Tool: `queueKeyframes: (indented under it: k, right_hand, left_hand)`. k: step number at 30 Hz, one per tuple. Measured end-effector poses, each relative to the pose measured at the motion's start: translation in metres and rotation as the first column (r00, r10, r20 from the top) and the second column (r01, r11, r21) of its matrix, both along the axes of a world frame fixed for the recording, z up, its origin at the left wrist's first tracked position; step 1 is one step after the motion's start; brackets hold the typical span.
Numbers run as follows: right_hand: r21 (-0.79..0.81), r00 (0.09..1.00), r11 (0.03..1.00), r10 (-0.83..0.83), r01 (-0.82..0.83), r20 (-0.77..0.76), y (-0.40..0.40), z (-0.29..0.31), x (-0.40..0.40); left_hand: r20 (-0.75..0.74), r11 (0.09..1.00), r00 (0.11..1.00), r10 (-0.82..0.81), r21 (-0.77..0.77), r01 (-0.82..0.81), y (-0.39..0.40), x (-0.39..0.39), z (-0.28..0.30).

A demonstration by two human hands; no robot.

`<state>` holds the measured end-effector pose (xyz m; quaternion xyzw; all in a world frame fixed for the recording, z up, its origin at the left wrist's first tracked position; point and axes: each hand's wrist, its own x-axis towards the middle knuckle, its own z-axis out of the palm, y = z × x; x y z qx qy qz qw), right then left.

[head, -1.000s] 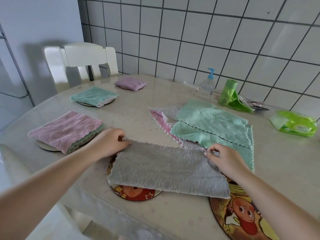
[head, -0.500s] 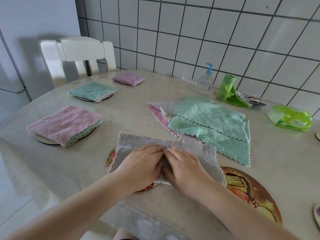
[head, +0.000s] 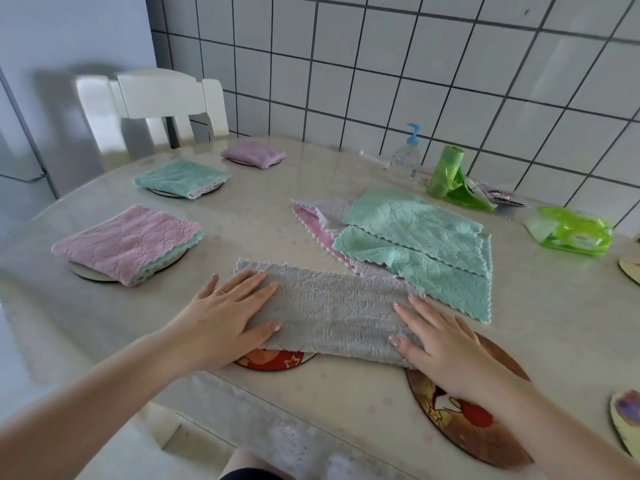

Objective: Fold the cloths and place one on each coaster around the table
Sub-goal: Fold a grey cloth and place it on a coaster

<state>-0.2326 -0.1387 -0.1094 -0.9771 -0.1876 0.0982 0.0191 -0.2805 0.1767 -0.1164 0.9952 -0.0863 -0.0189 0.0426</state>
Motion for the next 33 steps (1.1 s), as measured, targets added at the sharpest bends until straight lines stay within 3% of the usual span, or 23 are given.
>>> queueKeyframes:
  k: [3,6,9,12,17,22,26,33]
  right_hand:
    - [0.078,0.996,0.997,0.007,-0.015,0.094,0.009,0.005,0.007]
    - [0.251,0.986,0.964,0.045,-0.086,0.162,0.034,0.016,0.02]
    - [0.411,0.997,0.908,0.059,-0.077,0.056,0.067,0.025,0.035]
    - [0.406,0.999,0.914,0.036,-0.03,-0.007,0.09,0.028,0.051]
    - [0.324,0.996,0.945,-0.005,0.032,-0.085,0.103,0.032,0.076]
    - [0.224,0.996,0.974,0.051,-0.033,-0.077,0.109,0.037,0.075]
    - [0.385,0.997,0.922,0.053,-0.026,-0.061,0.099,0.034,0.073]
    - [0.721,0.991,0.688,0.01,0.088,-0.13,0.076,0.06,0.068]
  left_hand:
    - [0.138,0.997,0.988,-0.067,-0.03,0.071,-0.005,-0.006,0.006]
    - [0.39,0.942,0.89,-0.238,-0.128,0.309,-0.026,-0.015,0.011]
    - [0.396,0.899,0.852,-0.343,-0.125,0.42,-0.054,-0.021,0.008]
    - [0.351,0.896,0.879,-0.323,-0.184,0.404,-0.067,-0.021,-0.001]
    - [0.411,0.913,0.884,-0.222,-0.23,0.337,-0.072,-0.014,-0.006]
    - [0.434,0.917,0.886,-0.164,-0.265,0.299,-0.073,-0.01,-0.011]
    - [0.433,0.904,0.89,-0.139,-0.312,0.293,-0.071,-0.013,-0.006]
    - [0.544,0.896,0.839,0.004,-0.374,0.238,-0.058,-0.024,0.015]
